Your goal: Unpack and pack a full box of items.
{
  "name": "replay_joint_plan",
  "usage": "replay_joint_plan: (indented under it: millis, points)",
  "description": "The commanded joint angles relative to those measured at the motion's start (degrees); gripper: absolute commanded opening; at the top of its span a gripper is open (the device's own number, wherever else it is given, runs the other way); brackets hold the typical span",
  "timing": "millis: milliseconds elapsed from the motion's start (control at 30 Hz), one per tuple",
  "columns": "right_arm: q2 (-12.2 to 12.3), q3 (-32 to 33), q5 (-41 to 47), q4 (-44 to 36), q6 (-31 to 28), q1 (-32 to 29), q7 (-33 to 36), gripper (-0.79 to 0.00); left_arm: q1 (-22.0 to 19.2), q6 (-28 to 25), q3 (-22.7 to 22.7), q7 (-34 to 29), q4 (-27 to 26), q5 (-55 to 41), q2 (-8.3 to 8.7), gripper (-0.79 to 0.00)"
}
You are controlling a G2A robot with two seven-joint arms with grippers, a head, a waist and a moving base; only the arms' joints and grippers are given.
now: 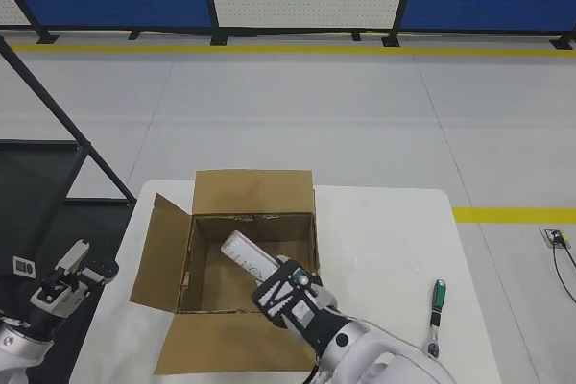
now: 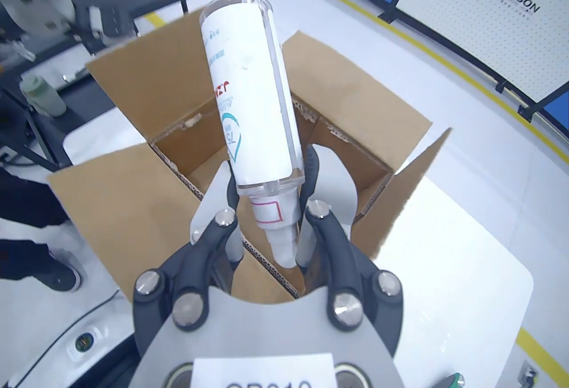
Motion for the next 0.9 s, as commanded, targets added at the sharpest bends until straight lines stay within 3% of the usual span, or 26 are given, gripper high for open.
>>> replay_joint_plan:
  millis: [0, 233, 400, 500, 667, 767, 867]
  points:
    - [0.30, 2.81, 0.80, -1.01, 0.99, -3.18, -5.11, -0.785, 0.22, -0.05, 0.11, -0.20, -0.22, 0.21, -0.03, 0.000]
    - [0.99, 14.99, 4.04, -1.01, 10.28, -15.23, -25.97, -0.785, 0.73, -0.27, 0.62, -0.51, -1.13, 0.91, -0.14, 0.000]
    - [1.37, 23.31, 8.40, -1.01, 15.63, -26.49, -32.68, -0.785, 0.88, -0.01, 1.20, -0.19, -1.72, 1.49, -0.24, 0.000]
    - [1.68, 29.37, 15.18, -1.01, 14.56, -32.00, -31.00, -0.785, 0.89, 0.41, 1.70, -0.02, -2.17, 2.38, -0.27, 0.000]
    - [2.37, 38.63, 24.17, -1.01, 10.88, -38.07, -21.88, -0.785, 0.60, 1.28, 2.92, 0.42, -3.17, 4.16, -0.31, 0.000]
    - [2.73, 40.73, 26.73, 1.62, 9.12, -38.31, -17.02, -0.785, 0.45, 1.66, 3.64, 0.63, -3.83, 5.10, -0.34, 0.000]
    - [2.94, 40.14, 26.81, 6.79, 10.16, -34.52, -13.86, -0.785, 0.37, 1.95, 4.24, 0.89, -4.28, 5.81, -0.38, 0.000]
